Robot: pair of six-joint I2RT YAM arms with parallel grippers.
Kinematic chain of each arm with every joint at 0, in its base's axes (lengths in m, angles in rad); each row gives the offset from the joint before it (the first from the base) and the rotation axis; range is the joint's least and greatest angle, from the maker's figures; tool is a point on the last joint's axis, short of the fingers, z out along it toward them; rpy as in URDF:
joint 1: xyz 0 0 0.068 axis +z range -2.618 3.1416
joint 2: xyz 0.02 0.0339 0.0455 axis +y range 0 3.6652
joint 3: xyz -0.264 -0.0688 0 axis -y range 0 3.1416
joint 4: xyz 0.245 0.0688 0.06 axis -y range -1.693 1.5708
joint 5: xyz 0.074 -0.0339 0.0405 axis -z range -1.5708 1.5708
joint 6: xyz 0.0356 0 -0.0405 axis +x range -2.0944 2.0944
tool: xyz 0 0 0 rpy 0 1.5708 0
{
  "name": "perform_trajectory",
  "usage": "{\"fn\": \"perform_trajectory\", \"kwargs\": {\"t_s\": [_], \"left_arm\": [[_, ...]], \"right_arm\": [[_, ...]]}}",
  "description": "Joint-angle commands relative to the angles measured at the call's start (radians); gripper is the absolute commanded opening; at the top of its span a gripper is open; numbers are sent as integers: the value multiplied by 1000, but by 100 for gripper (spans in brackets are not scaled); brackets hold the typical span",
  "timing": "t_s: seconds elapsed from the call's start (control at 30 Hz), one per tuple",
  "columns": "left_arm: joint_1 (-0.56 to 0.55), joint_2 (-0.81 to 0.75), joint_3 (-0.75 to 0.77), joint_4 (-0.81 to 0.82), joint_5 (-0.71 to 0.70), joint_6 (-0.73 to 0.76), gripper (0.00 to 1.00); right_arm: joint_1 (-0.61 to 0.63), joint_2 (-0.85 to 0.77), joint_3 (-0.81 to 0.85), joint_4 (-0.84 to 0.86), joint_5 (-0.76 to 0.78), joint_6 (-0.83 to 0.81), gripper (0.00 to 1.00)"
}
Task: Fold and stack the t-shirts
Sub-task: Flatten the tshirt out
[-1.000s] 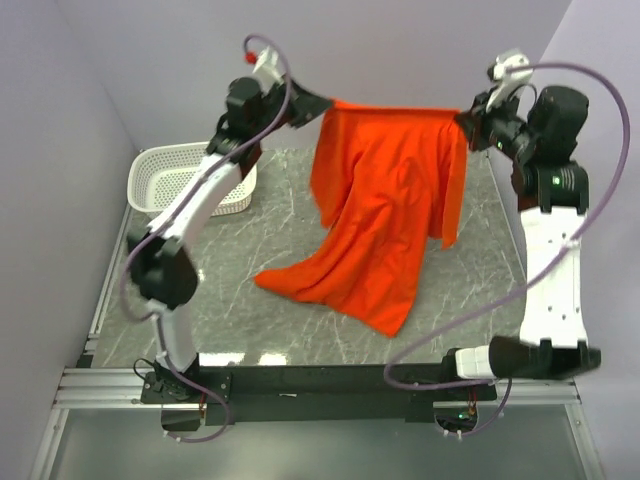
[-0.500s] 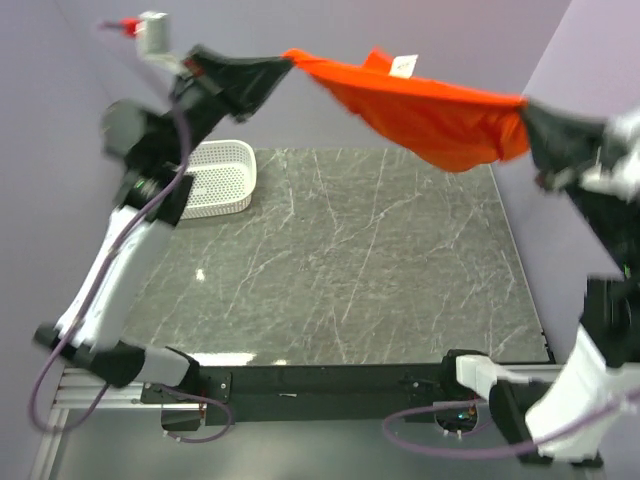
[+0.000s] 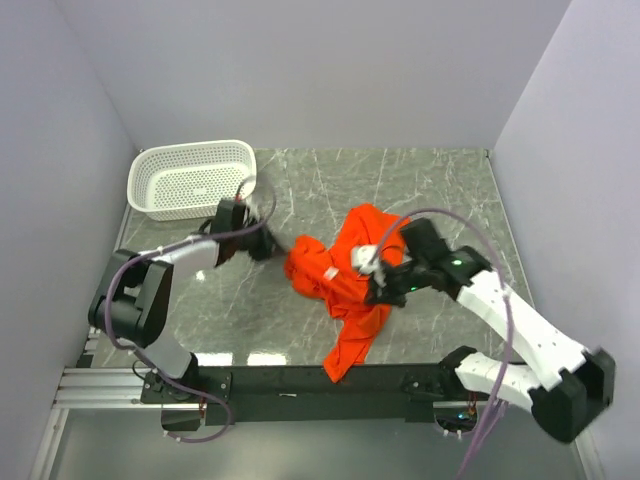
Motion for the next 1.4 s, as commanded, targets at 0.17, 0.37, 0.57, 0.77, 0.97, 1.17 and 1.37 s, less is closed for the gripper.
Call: {"fn": "perform_trajectory", "kwargs": {"t_s": [0.17, 0.37, 0.57, 0.77, 0.97, 1.17, 1.37], "left_arm": [[46, -363, -226, -68, -184, 24, 0], [47, -165, 30, -80, -96, 6, 0], [-34, 355, 790, -65, 93, -124, 0], [-129, 738, 1734, 86, 195, -452, 0], [-105, 84, 1008, 391, 123, -254, 0], [-17, -338, 502, 121, 24, -19, 0], [21, -304, 64, 20, 154, 36, 0]], "right_arm": [[240, 227, 159, -86, -25, -56, 0], [-15, 255, 270, 142, 188, 224, 0], [-314, 303, 544, 292, 476, 398, 0], [-411, 264, 804, 409, 580, 422, 0], [-418, 123, 1050, 272, 217, 378, 0], [-376, -28, 723, 5, -285, 240, 0], [-20, -112, 149, -37, -70, 2, 0]]}}
